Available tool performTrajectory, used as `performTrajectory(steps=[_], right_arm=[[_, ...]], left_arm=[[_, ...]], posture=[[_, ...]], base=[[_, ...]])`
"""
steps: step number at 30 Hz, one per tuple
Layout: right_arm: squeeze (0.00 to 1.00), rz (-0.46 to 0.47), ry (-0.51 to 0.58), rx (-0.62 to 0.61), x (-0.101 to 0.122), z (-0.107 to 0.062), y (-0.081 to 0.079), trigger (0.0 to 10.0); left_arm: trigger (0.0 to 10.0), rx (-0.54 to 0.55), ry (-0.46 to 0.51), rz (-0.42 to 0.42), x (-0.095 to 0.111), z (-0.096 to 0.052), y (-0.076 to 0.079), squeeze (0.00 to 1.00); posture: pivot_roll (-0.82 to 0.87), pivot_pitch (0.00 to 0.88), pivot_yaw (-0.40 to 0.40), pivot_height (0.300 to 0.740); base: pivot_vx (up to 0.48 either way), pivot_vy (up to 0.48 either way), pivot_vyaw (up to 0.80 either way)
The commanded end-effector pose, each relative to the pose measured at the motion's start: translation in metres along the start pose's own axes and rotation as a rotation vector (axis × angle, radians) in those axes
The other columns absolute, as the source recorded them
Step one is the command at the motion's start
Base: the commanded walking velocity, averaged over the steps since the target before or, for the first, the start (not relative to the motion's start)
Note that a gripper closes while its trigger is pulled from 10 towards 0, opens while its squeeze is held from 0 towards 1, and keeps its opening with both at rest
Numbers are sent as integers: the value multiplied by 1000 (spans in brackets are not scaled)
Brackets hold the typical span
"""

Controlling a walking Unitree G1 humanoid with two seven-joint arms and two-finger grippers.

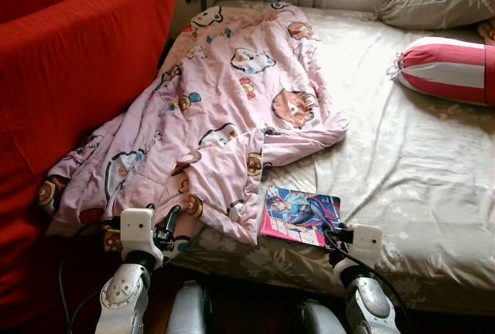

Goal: Clean up the room

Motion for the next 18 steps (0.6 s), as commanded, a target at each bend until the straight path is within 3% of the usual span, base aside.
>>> performTrajectory(steps=[1,18], right_arm=[[0,11,-17,-12,-6,-3,2,10000],[0,14,-64,3,-16,-3,0,10000]], left_arm=[[10000,0,-26,-12,-5,-2,0,0],[10000,-7,-36,-11,-7,-2,3,0]], posture=[[45,174,-24,605],[45,177,-24,605]], base=[[0,0,0],[0,0,0]])
Point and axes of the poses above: a point about 5 cm out from each wrist's last joint towards the gripper, its own z axis pointing out of the wrist towards the gripper, its own x axis along the axis of the wrist's last joint, y = z × x, the point moved 3 cm from there along z, pointing out of the wrist towards the gripper, and after that the axes turned 2 degrees about z, right-handed, at the moved point
